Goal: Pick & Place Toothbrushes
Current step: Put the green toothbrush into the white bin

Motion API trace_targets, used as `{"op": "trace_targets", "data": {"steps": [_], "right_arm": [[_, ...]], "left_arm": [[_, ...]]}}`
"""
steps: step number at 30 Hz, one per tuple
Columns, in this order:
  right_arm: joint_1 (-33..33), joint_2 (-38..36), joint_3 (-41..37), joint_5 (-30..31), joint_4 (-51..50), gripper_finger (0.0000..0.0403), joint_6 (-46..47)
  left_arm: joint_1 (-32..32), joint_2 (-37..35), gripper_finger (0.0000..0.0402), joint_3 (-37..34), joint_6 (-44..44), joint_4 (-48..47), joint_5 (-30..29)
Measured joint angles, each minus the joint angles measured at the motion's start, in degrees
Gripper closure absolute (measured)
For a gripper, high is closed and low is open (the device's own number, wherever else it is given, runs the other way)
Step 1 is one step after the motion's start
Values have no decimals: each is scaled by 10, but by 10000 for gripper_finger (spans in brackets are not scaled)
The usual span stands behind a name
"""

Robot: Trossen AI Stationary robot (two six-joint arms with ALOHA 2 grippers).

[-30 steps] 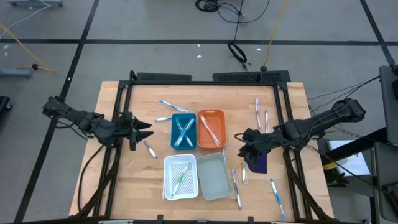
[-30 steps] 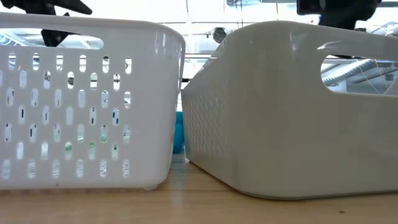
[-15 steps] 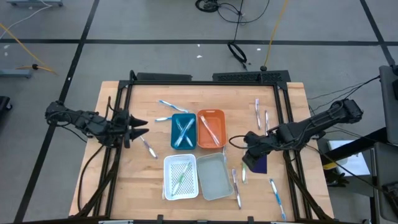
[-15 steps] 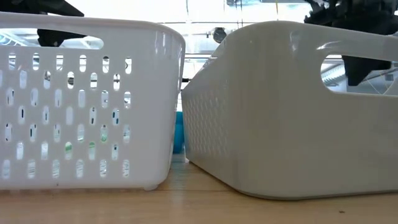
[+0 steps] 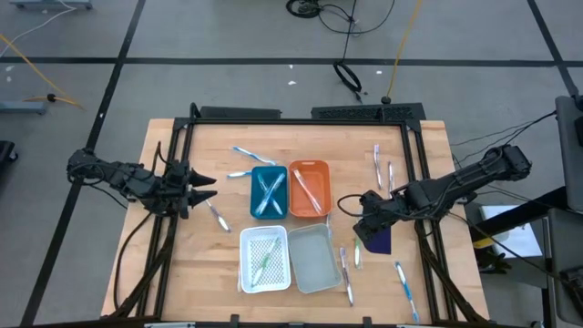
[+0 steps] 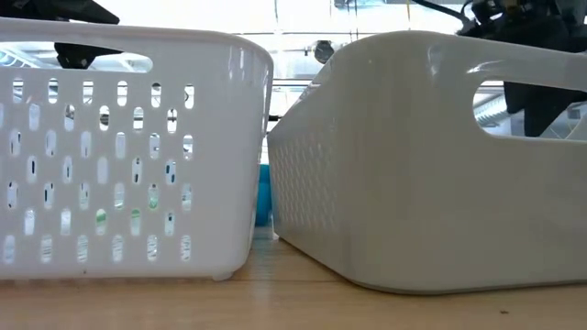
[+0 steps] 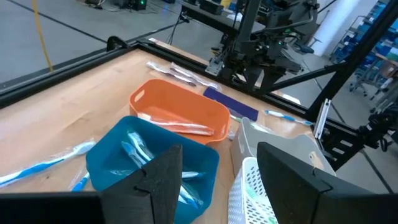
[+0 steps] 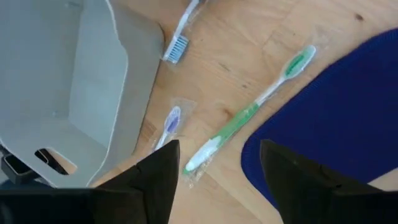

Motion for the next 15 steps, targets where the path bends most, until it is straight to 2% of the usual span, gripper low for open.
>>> {"op": "trace_targets", "data": {"steps": [6,15], "right_arm": [[0,0,-19,-1,5,191,37],[-19,0,-80,1,88,194,80]], "left_arm": [[0,0,195,0,9,0,0],[0,0,195,0,9,0,0]]}}
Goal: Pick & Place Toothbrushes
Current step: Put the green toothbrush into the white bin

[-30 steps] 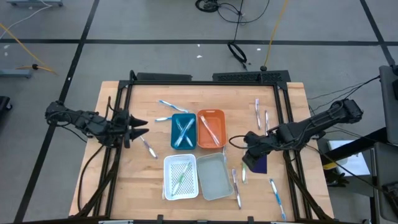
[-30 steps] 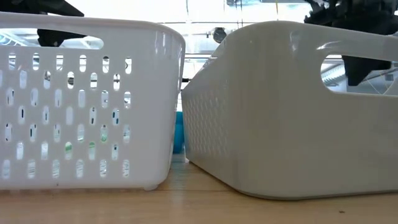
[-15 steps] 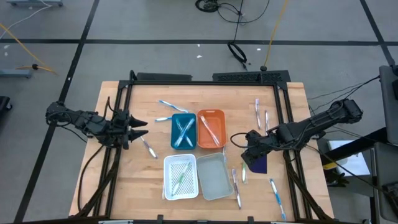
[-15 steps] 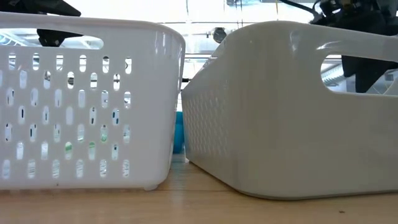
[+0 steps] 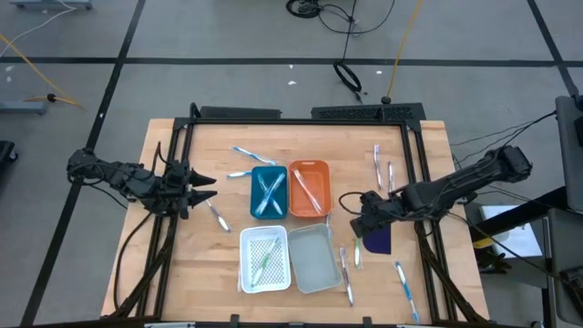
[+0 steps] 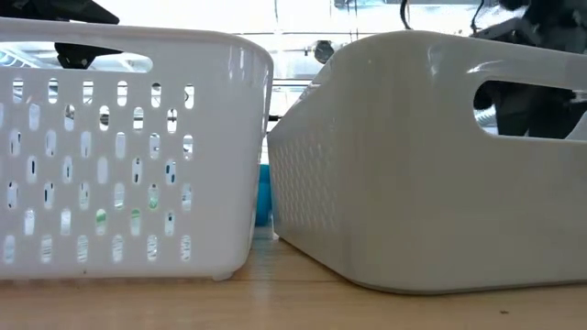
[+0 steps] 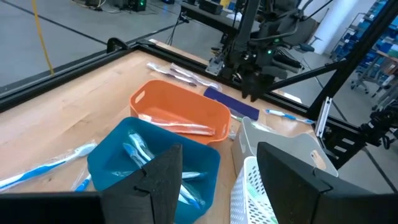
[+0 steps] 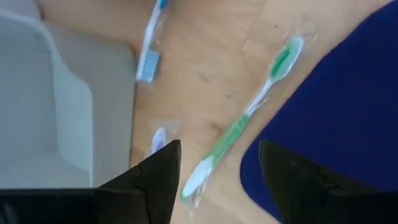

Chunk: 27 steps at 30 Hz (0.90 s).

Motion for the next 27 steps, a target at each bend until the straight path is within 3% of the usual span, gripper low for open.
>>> {"op": "trace_targets", "data": {"steps": [11,27], "right_arm": [[-42,1,-49,2,52,195,-3],[-46,92,-50,0,98,195,-15]], "left_arm": [[0,0,195,0,-1,-2,0],[0,0,195,0,-7,-3,-3]]}}
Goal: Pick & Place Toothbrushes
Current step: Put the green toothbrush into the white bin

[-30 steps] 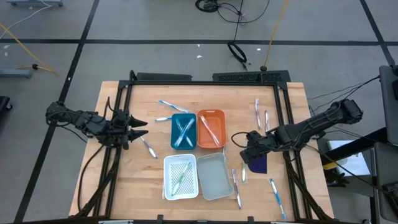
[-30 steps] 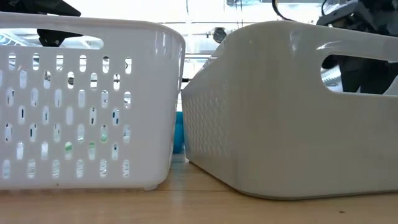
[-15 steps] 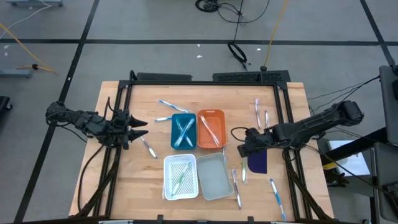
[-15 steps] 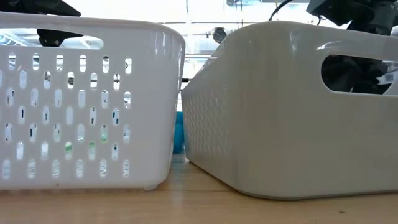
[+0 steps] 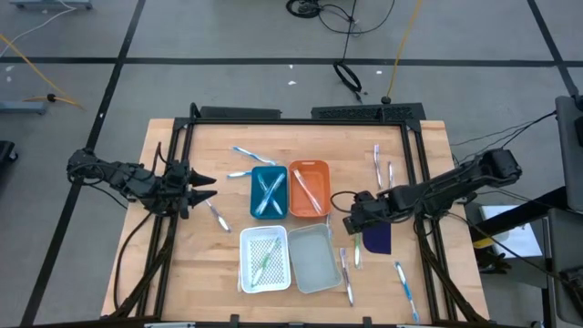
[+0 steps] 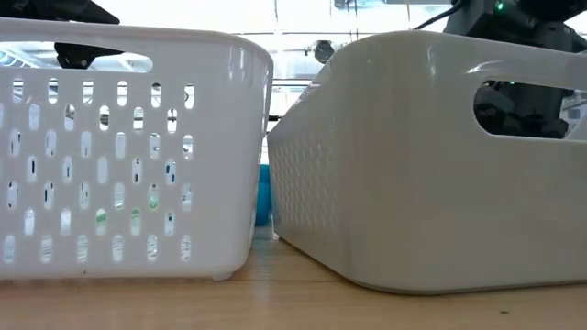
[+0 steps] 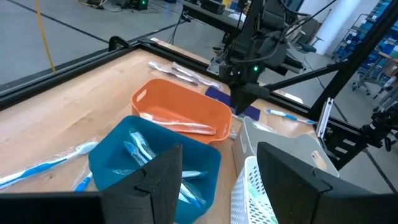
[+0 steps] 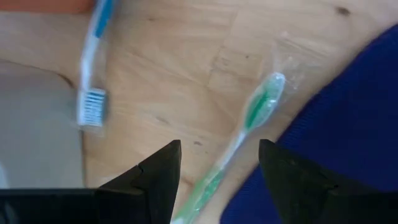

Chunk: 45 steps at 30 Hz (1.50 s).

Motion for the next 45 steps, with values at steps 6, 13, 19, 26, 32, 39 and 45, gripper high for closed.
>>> {"op": "trace_targets", "data": {"steps": [6,13,19,26,32,39,45], "right_arm": [[0,42,2,-2,23,195,-3],[1,72,3,3,16,198,-2],[1,73,2,19,7,247,-2],[2,66,1,36,18,325,-4],[1,63,0,44,24,378,-5],[1,54,-1,54,50,395,-5],[0,17,-1,94,77,403,-2]], "left_arm": [[0,0,195,0,0,0,-1],[0,0,195,0,0,0,-2],[0,0,195,0,-2,0,-3],[0,0,195,0,-3,0,-17],[0,0,195,0,-4,0,-17],[0,0,195,0,-7,0,-17],[0,0,195,0,-16,0,-13]]}}
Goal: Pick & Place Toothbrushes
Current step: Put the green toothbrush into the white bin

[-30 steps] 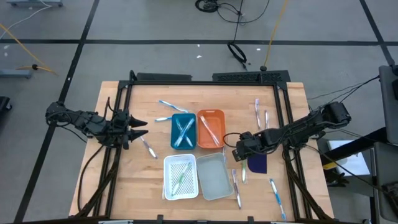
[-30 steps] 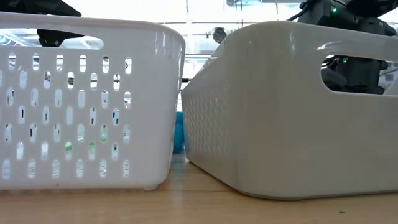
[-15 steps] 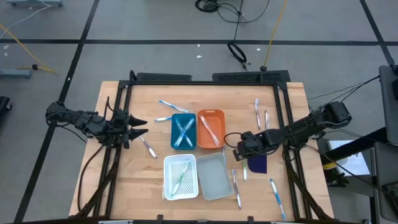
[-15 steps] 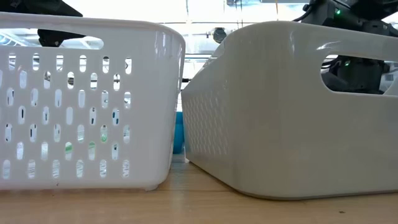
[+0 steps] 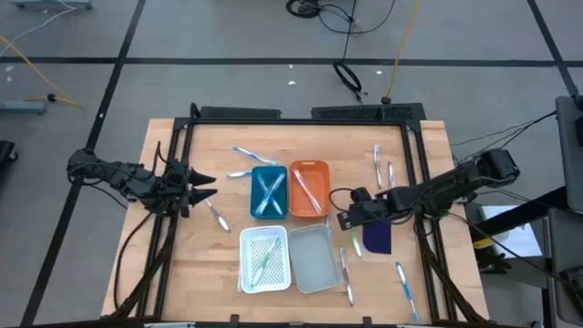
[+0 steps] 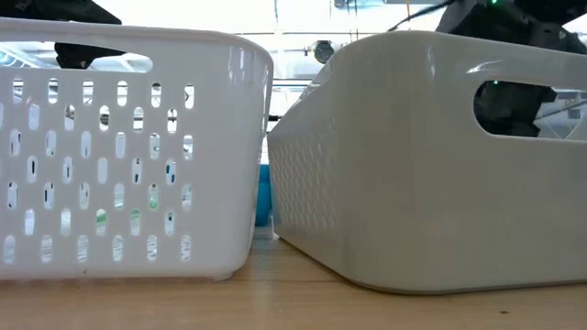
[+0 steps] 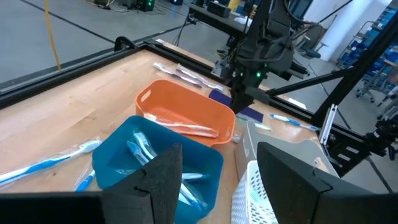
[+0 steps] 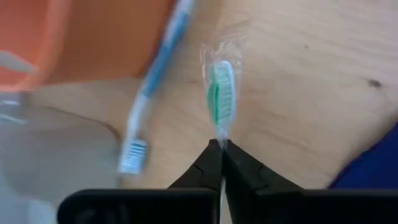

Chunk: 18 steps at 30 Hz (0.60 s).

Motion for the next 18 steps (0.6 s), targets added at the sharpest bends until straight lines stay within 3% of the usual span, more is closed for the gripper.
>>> {"op": "trace_targets", "data": {"steps": [11,18], "right_arm": [[2,-101,1,100,6,403,-29],[2,-171,1,165,18,403,-159]], "left_arm": [[0,0,195,0,-16,0,12],[0,0,195,0,-16,0,13]]}}
